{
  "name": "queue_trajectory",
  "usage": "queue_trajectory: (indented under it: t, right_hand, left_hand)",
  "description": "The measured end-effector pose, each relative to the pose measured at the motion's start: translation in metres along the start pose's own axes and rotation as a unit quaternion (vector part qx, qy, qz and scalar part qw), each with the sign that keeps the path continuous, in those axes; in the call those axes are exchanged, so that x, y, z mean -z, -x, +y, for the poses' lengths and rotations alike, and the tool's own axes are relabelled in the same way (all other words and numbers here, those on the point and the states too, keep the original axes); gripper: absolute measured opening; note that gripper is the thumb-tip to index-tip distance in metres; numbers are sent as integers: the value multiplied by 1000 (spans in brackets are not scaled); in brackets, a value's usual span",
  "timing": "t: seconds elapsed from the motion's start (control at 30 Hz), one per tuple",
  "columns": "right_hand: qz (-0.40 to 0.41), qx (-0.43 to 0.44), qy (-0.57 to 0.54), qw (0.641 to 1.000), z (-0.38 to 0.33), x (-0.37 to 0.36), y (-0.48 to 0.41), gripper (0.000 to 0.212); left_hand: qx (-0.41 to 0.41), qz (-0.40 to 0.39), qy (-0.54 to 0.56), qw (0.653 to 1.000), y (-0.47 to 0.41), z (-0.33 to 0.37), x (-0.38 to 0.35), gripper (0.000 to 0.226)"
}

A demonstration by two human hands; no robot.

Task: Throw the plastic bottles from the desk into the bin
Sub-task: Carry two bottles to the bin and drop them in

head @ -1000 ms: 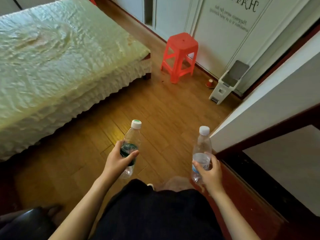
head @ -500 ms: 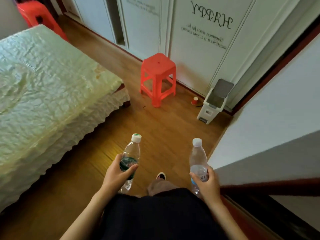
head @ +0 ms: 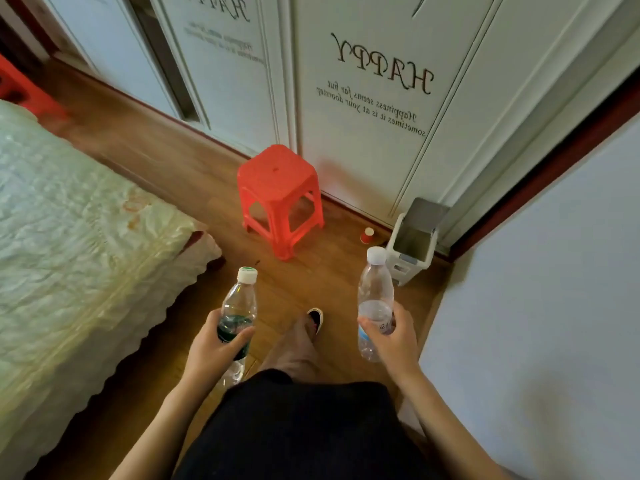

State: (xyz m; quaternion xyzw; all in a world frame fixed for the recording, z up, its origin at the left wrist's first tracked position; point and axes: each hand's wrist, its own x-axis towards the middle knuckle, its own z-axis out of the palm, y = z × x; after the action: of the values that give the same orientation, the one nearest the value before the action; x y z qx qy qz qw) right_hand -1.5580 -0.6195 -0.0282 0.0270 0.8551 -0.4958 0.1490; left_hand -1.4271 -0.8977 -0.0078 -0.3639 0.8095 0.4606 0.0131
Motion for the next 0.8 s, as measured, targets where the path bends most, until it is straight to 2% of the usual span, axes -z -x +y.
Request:
queue_trajectory:
  t: [0.23,0.37,0.47,0.57,0.8]
  right_hand:
    - [96,-63,-1,993,-32,24,-137,62]
    - [150,-108,-26,982,-41,53,-184,60]
    - [188,-141,-46,971,-35,77,-198,77]
    - [221,-182,-47,957,-23,98,-207,58]
    - [211,-245,-56,945,7,151,-269,61]
  left_hand:
    - [-121,-100,-57,986,-187,135,-39,40]
    - [-185,-176,-72,964,-263,217,-75,45]
    - [-219,-221,-81,947,-295,263,-109,50]
    - [-228,-253,-94,935,-310,297,-147,46]
    - [-179,-314,-110,926,-318,334,-239,47]
